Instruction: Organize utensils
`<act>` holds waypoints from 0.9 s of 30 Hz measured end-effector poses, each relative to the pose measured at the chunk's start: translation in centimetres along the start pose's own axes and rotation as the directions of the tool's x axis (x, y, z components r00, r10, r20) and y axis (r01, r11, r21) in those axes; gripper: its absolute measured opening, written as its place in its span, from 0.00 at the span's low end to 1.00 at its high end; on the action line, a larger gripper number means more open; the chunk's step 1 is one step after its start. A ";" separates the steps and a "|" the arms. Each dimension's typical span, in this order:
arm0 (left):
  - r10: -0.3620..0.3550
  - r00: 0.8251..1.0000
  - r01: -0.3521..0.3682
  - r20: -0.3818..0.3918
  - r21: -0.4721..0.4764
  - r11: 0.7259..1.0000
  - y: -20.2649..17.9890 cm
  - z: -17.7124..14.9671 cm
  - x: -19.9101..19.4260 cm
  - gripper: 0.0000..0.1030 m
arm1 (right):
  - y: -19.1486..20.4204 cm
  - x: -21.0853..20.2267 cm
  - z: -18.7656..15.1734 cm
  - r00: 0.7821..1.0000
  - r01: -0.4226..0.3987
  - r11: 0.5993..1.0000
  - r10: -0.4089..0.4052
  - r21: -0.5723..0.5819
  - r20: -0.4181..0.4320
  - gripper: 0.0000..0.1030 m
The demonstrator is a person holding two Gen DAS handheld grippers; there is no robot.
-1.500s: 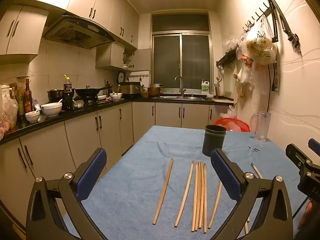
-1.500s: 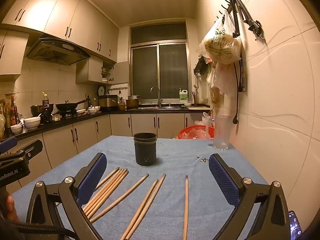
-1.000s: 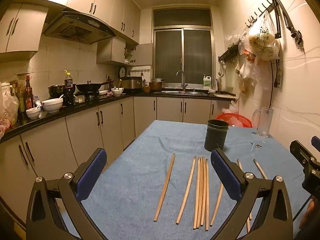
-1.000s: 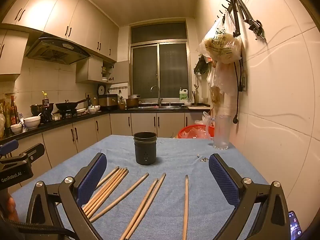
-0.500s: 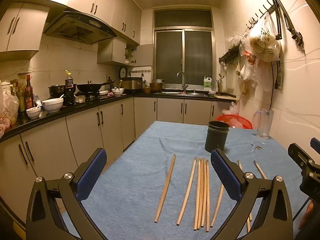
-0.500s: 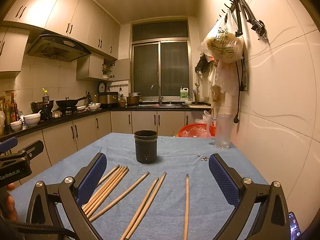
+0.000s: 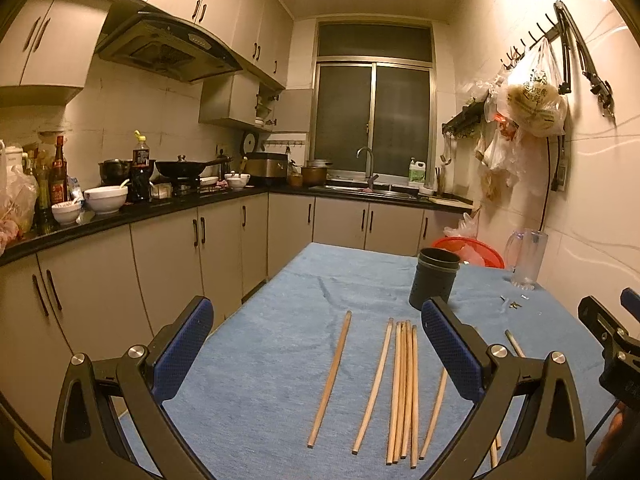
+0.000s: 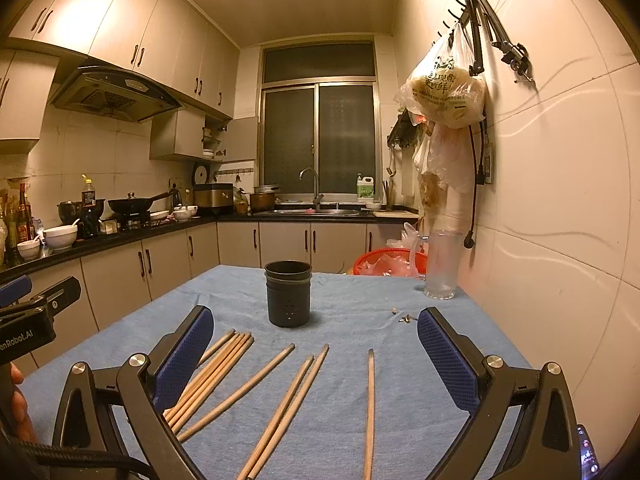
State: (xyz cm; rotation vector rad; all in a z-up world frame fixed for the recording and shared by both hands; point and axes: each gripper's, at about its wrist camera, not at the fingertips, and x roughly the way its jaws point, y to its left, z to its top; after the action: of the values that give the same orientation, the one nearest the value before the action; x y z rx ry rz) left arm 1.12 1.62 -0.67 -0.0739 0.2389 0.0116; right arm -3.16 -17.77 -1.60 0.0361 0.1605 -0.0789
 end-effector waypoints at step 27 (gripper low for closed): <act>0.022 1.000 -0.022 0.004 0.015 1.000 -0.8 0.4 2.2 1.00 | 0.0 1.8 0.5 1.000 -0.020 0.999 0.021 -0.041 0.020 1.00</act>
State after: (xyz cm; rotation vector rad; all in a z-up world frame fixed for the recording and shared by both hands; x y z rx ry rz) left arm 3.35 0.87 -0.76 -0.0566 0.2362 0.0318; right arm -1.34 -17.91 -1.34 -0.0039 0.1415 -0.0558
